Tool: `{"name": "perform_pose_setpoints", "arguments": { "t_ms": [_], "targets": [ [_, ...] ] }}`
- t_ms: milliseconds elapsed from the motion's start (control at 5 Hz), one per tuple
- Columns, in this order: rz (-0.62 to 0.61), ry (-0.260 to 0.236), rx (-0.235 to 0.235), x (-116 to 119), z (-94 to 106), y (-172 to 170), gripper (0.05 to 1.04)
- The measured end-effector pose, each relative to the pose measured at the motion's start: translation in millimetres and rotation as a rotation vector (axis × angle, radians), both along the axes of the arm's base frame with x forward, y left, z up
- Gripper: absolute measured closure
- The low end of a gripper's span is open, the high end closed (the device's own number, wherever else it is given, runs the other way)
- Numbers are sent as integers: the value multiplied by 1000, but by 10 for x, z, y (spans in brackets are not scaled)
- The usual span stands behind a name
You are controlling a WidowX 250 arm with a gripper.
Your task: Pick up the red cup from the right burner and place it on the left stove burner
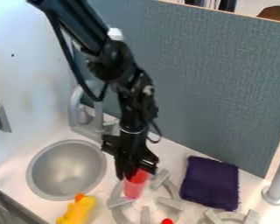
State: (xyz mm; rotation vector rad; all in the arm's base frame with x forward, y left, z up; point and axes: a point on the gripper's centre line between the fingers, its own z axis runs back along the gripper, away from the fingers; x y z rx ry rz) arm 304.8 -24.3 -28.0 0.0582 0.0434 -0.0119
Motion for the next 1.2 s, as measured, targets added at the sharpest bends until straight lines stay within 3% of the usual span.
{"name": "perform_pose_setpoints", "arguments": {
  "t_ms": [400, 800, 1200],
  "targets": [
    [-8, 14, -1, 88, -129, 82, 985],
    [2, 13, -68, 180, -206, -37, 985],
    [50, 20, -87, 226, -317, -87, 985]
  ]
}}
